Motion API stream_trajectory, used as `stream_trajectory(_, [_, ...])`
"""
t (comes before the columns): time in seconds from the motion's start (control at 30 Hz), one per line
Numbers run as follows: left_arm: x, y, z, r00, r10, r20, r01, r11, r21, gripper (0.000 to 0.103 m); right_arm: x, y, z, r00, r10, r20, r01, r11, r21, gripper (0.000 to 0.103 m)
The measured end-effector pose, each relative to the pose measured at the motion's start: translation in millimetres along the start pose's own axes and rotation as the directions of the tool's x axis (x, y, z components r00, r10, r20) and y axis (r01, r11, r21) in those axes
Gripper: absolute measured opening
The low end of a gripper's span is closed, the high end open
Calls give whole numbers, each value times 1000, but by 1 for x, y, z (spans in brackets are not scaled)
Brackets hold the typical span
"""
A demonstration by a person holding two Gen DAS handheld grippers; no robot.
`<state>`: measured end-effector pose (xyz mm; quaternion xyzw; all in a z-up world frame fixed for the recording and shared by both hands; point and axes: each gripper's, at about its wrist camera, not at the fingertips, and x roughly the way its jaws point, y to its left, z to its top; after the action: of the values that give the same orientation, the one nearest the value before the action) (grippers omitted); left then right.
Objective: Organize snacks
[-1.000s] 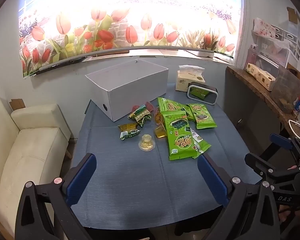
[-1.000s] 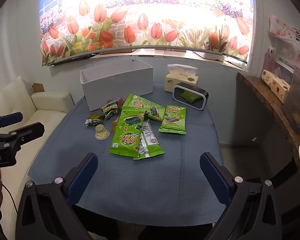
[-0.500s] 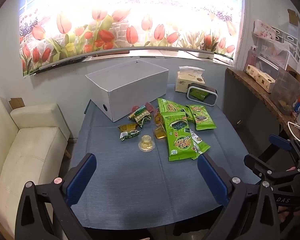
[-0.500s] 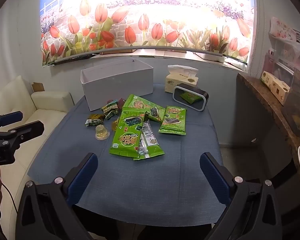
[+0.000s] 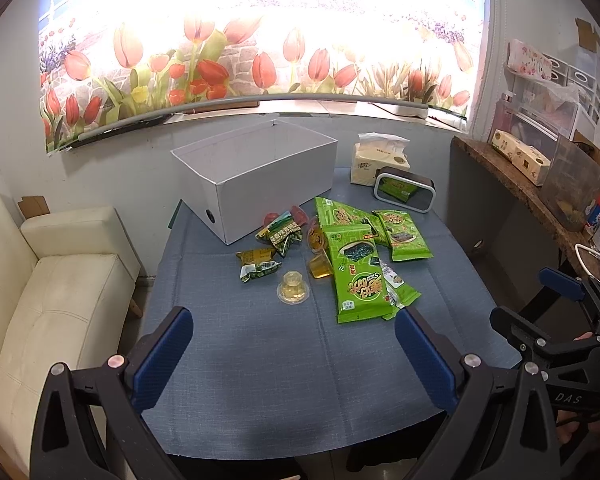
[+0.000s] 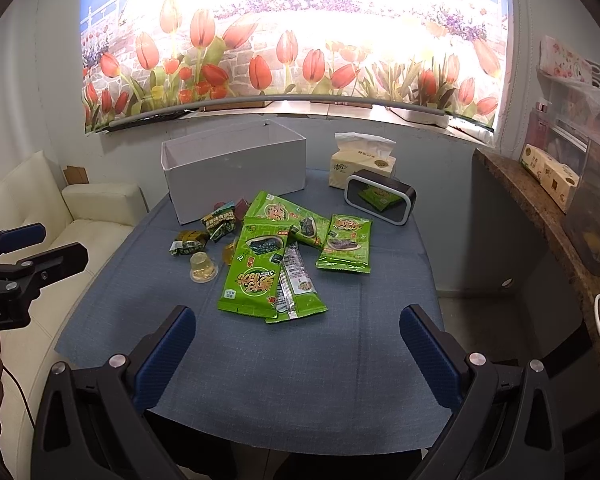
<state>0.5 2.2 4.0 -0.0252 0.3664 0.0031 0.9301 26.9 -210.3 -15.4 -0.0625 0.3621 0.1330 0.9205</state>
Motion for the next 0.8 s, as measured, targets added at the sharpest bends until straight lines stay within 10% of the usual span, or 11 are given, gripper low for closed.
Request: stream_trajectory(0.8, [-2,5,-2,1000,2,-7,-2,1000,-9,103,1,2,2,1000,-2,-2,2,1000,-7,103])
